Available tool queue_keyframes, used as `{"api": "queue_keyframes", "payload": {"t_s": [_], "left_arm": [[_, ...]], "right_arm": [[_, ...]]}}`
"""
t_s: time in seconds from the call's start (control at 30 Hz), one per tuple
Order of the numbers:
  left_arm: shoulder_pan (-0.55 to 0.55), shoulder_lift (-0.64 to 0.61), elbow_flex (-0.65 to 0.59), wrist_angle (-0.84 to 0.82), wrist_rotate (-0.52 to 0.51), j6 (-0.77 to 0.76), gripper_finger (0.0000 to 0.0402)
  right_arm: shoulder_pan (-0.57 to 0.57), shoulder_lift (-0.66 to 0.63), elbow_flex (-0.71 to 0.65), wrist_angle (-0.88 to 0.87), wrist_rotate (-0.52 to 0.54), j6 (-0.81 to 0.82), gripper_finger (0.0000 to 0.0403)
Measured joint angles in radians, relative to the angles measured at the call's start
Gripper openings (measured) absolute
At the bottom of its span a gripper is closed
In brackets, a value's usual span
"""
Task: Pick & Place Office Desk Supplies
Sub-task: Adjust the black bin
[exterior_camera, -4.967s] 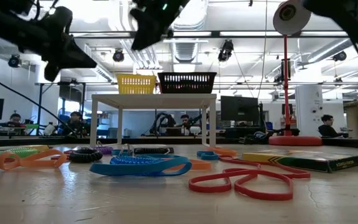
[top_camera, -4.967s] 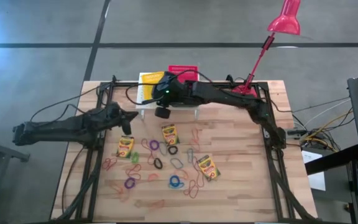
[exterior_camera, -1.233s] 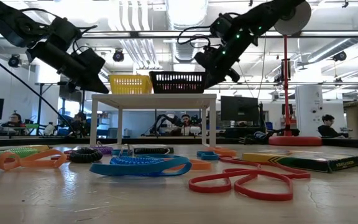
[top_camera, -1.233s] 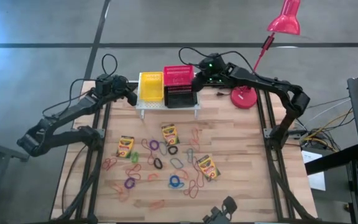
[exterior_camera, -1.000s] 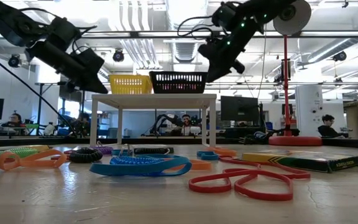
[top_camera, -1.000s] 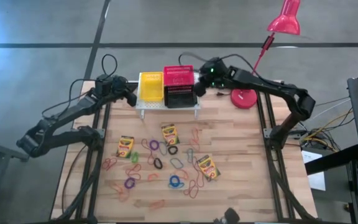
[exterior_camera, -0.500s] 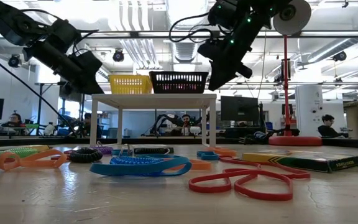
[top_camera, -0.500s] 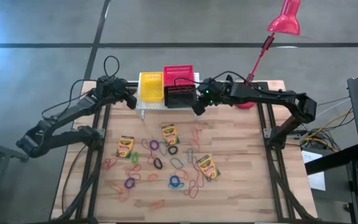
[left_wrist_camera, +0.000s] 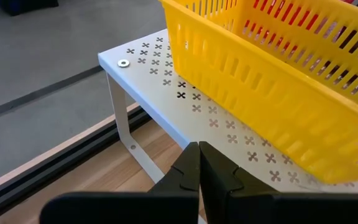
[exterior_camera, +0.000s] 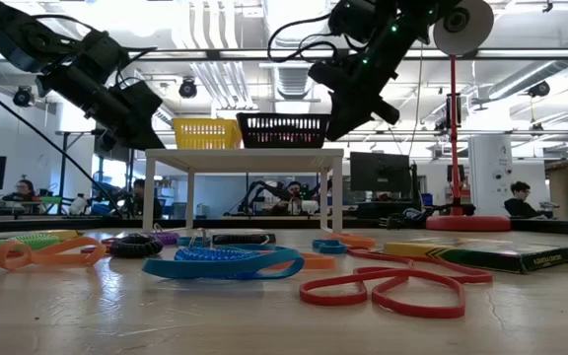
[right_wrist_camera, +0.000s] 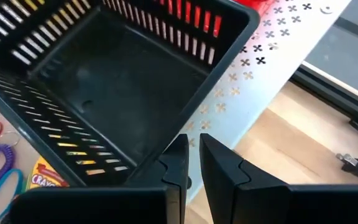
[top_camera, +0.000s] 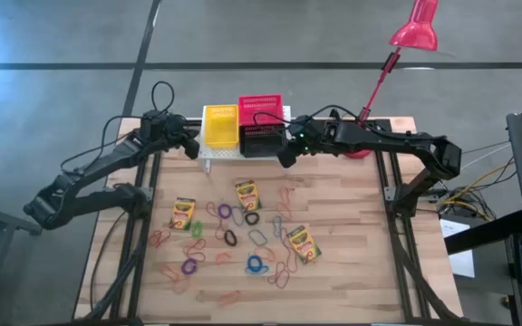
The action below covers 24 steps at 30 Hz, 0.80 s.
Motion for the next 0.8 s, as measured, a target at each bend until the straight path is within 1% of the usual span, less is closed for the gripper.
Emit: {"api": "queue_keyframes", "payload": {"t_s": [0.2,0.33,0.43,0.53,0.63,0.7,0.8], "left_arm": [[0.000,0.000,0.000,-0.001,0.000,0.000,0.0002],[0.000,0.000,0.000,-0.003,0.000,0.000,0.0002],[0.000,0.000,0.000,-0.004,0.000,0.000,0.0002],[0.000,0.000,0.000,-0.008,0.000,0.000,0.0002],[0.000,0.000,0.000,-0.009,0.000,0.000,0.0002],[0.000,0.000,0.000,-0.010,0.000,0.000,0.0002],[0.000,0.000,0.000,-0.010,0.001,0.000,0.0002]], "right_arm": [[0.007,-0.013,0.000,-0.011,0.010,-0.005,0.0038],[0.027,-0.054,0.000,-0.055,0.094,-0.025,0.0038],[0.069,-0.088,0.000,-0.079,0.113,-0.093,0.0038],[0.135,-0.114,0.000,-0.079,0.093,-0.181,0.0038],[0.191,-0.115,0.000,-0.054,0.029,-0.276,0.0038],[0.219,-0.092,0.000,0.001,-0.008,-0.349,0.0038],[0.238,-0.030,0.000,0.097,-0.018,-0.456,0.0038]]}}
